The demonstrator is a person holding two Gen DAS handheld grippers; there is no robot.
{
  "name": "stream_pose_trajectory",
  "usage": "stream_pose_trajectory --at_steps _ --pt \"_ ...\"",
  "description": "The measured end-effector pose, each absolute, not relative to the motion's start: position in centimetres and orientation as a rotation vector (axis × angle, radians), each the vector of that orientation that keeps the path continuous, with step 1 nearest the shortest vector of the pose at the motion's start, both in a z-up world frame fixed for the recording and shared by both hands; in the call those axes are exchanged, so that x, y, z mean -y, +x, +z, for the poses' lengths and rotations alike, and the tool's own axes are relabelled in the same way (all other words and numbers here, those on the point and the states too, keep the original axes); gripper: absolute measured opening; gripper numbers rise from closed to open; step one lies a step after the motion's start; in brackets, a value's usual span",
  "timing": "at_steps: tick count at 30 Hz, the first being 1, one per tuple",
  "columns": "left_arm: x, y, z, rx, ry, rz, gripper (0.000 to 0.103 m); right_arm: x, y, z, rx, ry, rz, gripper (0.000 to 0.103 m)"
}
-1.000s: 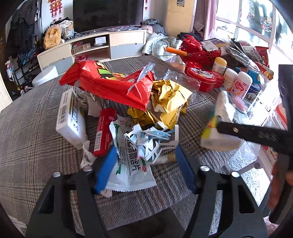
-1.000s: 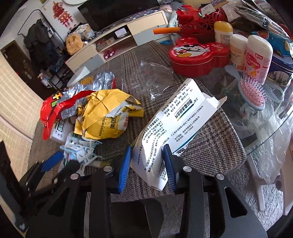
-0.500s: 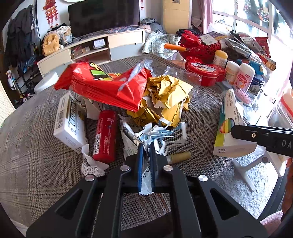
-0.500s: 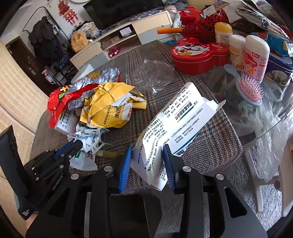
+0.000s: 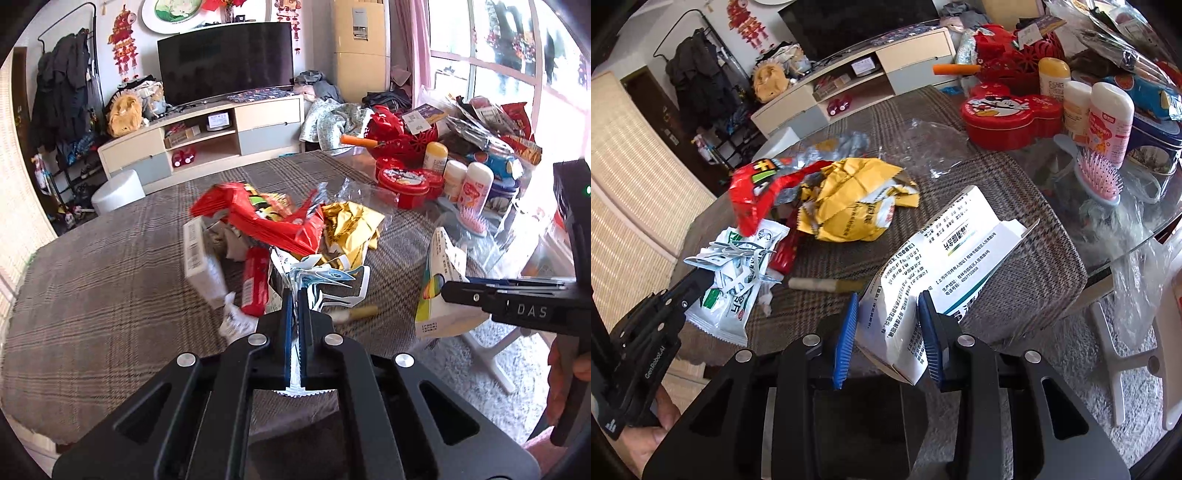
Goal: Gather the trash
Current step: 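Lower both held items into the grey bin and open both grippers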
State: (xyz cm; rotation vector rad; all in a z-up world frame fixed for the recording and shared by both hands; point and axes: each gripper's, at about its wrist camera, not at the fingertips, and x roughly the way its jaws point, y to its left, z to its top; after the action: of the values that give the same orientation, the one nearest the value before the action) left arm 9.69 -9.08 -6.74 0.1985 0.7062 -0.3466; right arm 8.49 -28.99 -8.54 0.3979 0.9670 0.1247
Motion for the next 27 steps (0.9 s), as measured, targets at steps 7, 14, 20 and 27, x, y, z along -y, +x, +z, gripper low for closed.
stream_pose_trajectory --at_steps 7,14,20,27 --pt "6.8 4.8 -6.2 -0.712 0.196 -0.325 0.001 25.0 6.2 -6.6 -0.955 0.312 0.184 0.034" --pt "2.7 -0.4 -10.3 -0.818 0.049 -0.285 0.001 21.4 1.4 -8.0 -0.973 0.278 0.265 0.033" --pt "2.4 -3.9 -15.9 -0.91 0.048 -0.301 0.002 19.0 -2.8 -13.4 -1.046 0.303 0.343 0.032" --pt "2.0 -5.3 -22.9 -1.035 0.062 -0.281 0.002 17.1 -3.7 -19.6 -1.165 0.259 0.386 0.025"
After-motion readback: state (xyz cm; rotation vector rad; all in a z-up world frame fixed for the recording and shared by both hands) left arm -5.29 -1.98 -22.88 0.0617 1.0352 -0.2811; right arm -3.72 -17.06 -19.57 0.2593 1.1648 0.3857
